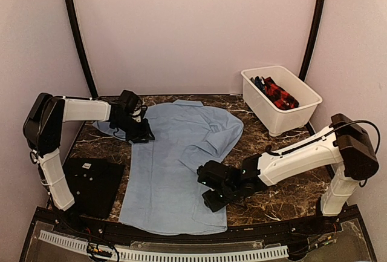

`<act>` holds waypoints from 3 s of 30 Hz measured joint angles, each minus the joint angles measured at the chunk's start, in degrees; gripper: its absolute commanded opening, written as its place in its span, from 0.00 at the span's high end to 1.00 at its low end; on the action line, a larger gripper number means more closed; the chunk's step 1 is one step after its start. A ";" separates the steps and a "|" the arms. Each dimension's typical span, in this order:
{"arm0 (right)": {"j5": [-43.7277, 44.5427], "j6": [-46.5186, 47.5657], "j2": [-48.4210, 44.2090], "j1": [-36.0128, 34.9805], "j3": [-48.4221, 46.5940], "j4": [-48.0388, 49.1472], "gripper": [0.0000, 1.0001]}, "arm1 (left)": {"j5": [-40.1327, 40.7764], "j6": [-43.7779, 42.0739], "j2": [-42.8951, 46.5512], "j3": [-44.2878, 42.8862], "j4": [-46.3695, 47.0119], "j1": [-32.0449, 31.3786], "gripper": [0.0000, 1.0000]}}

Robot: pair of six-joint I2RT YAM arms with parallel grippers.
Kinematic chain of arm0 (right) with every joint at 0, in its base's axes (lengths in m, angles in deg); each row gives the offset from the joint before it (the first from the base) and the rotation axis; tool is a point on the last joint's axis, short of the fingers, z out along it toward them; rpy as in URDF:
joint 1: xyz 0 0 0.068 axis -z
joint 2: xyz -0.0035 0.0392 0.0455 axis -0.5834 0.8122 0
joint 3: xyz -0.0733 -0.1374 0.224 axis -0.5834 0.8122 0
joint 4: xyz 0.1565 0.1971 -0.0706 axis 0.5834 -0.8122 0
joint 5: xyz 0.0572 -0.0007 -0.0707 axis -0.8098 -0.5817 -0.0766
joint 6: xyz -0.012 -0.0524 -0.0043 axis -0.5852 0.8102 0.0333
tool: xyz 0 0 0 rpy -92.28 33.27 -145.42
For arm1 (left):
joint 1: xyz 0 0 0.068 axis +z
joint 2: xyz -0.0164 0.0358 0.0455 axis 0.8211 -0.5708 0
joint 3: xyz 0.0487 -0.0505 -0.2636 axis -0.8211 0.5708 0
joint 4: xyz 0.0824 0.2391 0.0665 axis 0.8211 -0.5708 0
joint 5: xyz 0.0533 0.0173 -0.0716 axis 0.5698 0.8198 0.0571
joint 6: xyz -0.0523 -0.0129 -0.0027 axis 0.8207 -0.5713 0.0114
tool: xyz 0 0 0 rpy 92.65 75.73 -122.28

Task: Fold and stack the long sleeve shirts
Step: Adjust the crumpled shirt at the center of the board, then smooth out the crumpled shirt at the center of the board.

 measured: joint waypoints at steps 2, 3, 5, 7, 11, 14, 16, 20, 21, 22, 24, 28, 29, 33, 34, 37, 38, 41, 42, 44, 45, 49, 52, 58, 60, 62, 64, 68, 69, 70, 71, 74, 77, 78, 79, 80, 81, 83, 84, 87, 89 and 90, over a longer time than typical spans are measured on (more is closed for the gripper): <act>-0.26 -0.46 -0.17 -0.02 -0.70 -1.86 0.48 | -0.17 0.02 0.28 0.46 0.09 -0.46 0.71; -0.42 -0.57 -0.20 -0.02 -1.46 -3.21 0.47 | -0.24 0.02 0.55 0.76 0.13 -0.70 0.71; 0.24 -0.50 -0.20 0.02 -4.15 -5.95 0.43 | -0.37 0.07 1.42 1.51 0.13 -1.27 0.71; 1.20 -0.28 -0.31 0.55 -7.28 -7.23 0.42 | -0.39 0.22 2.45 1.97 0.15 -1.81 0.71; 3.58 1.44 -0.94 3.19 -12.52 -7.54 0.38 | -0.46 0.68 5.05 3.15 0.61 -2.56 0.71; 5.70 3.23 0.09 5.35 -15.19 -7.93 0.34 | -0.94 1.55 7.15 4.92 1.68 -2.78 0.71; 7.04 4.81 2.08 6.69 -17.33 -8.09 0.31 | -1.62 2.36 8.33 6.86 2.78 -2.91 0.71; 9.14 8.02 7.19 7.65 -20.98 -8.17 0.28 | -2.93 4.37 8.85 10.64 4.68 -3.43 0.71; 9.38 8.44 8.07 7.65 -21.49 -8.24 0.28 | -3.13 4.70 8.85 11.37 4.98 -3.63 0.71; 9.51 9.11 9.05 7.65 -22.08 -8.31 0.28 | -3.48 5.18 8.85 12.33 5.46 -3.87 0.71; 9.64 10.08 10.64 7.65 -22.71 -8.13 0.28 | -3.78 5.79 8.85 13.53 6.01 -4.04 0.71; 10.01 10.62 12.72 7.98 -22.91 -8.11 0.32 | -3.67 6.49 8.85 15.47 6.82 -4.15 0.71; 10.32 10.54 13.18 8.11 -22.91 -8.13 0.33 | -3.28 6.49 8.85 15.78 6.88 -4.15 0.71; 10.95 9.94 13.97 9.35 -22.80 -8.07 0.39 | -1.49 6.47 8.85 16.61 6.99 -4.15 0.71; 10.97 9.77 13.97 9.73 -22.77 -7.96 0.41 | -0.87 6.47 8.85 16.96 6.97 -4.15 0.71; 10.88 9.38 13.97 10.43 -22.47 -6.88 0.46 | 0.85 6.45 8.85 18.03 6.93 -4.15 0.72; 10.71 9.07 13.97 10.51 -22.29 -6.56 0.46 | 1.22 6.43 8.85 18.10 6.99 -4.15 0.72; 9.75 8.94 13.97 10.49 -21.57 -5.49 0.39 | 1.90 6.43 8.85 18.10 7.04 -4.15 0.72; 9.20 8.83 13.97 10.49 -21.24 -5.11 0.37 | 2.14 6.40 8.85 18.10 7.04 -4.15 0.72; 8.44 8.74 13.97 10.40 -20.52 -4.39 0.35 | 2.43 6.40 8.85 18.10 7.06 -4.15 0.72; 8.11 8.55 13.97 10.38 -20.20 -4.17 0.35 | 2.54 6.38 8.85 18.10 7.06 -4.15 0.72; 7.65 8.02 13.97 10.38 -19.23 -3.82 0.41 | 2.75 6.21 8.85 18.10 7.06 -4.15 0.72; 7.78 7.10 13.97 10.38 -19.23 -3.78 0.57 | 2.80 6.10 8.85 18.10 7.06 -4.13 0.72; 9.25 5.95 13.84 10.95 -19.23 -4.83 0.94 | 2.93 5.81 8.83 18.08 7.06 -3.87 0.72; 9.90 5.35 13.27 11.65 -19.10 -5.81 0.98 | 3.02 5.66 8.83 18.05 7.06 -3.76 0.72; 10.88 5.35 11.85 12.74 -18.78 -6.75 1.00 | 3.10 5.49 8.81 18.03 7.04 -3.72 0.72; 11.93 5.46 9.94 13.99 -18.56 -7.98 1.00 | 3.19 5.31 8.76 17.92 6.99 -3.65 0.72; 14.51 5.57 4.00 17.29 -17.70 -9.81 1.00 | 3.78 4.90 8.74 17.84 6.97 -3.45 0.72; 15.26 5.70 2.12 18.38 -17.46 -10.25 1.00 | 3.82 4.83 8.74 17.84 6.97 -3.43 0.72; 15.93 5.81 0.48 19.45 -17.29 -10.58 1.00 | 3.85 4.72 8.74 17.84 6.95 -3.41 0.72; 16.65 6.10 -1.38 20.85 -17.11 -10.99 1.00 | 3.87 4.66 8.74 17.84 6.95 -3.37 0.72; 18.43 7.28 -5.11 24.65 -16.98 -11.80 1.00 | 4.07 4.42 8.74 17.79 6.86 -3.13 0.72; 19.85 9.20 -7.74 29.44 -17.03 -12.15 1.00 | 4.33 4.17 8.74 17.64 6.54 -2.82 0.72; 20.15 9.94 -8.28 31.32 -17.27 -12.35 1.00 | 4.52 4.04 8.72 17.55 6.40 -2.73 0.72; 20.35 10.78 -8.68 33.18 -17.62 -12.35 1.00 | 4.70 3.91 8.72 17.51 6.29 -2.64 0.72; 20.48 11.45 -8.85 34.62 -18.05 -12.37 1.00 | 4.81 3.82 8.72 17.51 6.25 -2.56 0.72; 20.57 12.28 -8.94 36.48 -18.80 -12.37 1.00 | 4.90 3.78 8.72 17.49 6.21 -2.51 0.72; 20.63 13.99 -8.92 39.67 -20.74 -12.11 1.00 | 5.09 3.58 8.72 17.42 6.01 -2.47 0.72; 20.61 14.67 -8.92 40.83 -21.64 -12.02 1.00 | 5.11 3.50 8.72 17.42 5.95 -2.45 0.72; 20.59 16.61 -8.87 44.06 -24.98 -11.10 1.00 | 5.14 3.34 8.72 17.40 5.88 -2.47 0.72; 20.39 17.68 -8.70 46.07 -27.06 -10.64 1.00 | 5.22 3.19 8.72 17.33 5.73 -2.45 0.72; 20.04 18.10 -8.55 46.90 -27.98 -10.38 1.00 | 5.29 3.13 8.72 17.27 5.60 -2.45 0.72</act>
